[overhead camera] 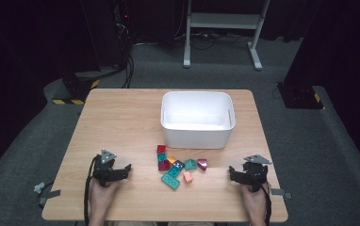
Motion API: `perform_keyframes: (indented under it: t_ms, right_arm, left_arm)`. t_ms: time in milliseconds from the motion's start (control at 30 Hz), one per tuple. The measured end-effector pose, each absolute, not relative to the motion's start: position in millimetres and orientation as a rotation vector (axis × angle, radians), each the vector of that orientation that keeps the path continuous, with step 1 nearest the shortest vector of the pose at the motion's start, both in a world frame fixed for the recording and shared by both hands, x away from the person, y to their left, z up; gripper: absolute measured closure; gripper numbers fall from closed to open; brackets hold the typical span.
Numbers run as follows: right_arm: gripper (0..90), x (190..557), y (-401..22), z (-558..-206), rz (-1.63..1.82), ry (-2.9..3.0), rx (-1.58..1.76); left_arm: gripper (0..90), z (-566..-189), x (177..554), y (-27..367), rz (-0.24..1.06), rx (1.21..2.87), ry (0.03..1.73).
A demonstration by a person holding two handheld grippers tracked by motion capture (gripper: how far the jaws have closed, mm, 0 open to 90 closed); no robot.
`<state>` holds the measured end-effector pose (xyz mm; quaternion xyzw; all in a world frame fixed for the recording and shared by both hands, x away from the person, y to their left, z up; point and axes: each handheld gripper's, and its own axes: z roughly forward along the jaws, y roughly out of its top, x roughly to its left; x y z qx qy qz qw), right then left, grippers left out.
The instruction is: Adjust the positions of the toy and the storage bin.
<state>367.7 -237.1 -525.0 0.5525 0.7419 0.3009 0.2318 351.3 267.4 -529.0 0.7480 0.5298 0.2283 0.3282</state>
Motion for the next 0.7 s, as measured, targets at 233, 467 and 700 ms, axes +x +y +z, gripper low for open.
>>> perform_keyframes:
  t_ms: [233, 467, 700]
  right_arm:
    - [10.1, 367.6, -237.0, -524.9, 0.825, 2.038, 1.519]
    - [10.1, 366.6, -237.3, -524.9, 0.827, 2.039, 1.517]
    - [14.6, 364.6, -238.3, -524.4, 0.84, 2.056, 1.495]
  left_arm:
    - [14.7, -528.8, 350.3, 267.8, 0.602, 1.96, 1.387]
    - [14.8, -528.8, 350.1, 267.8, 0.601, 1.959, 1.387]
    - [14.8, -528.8, 350.2, 267.8, 0.601, 1.959, 1.387]
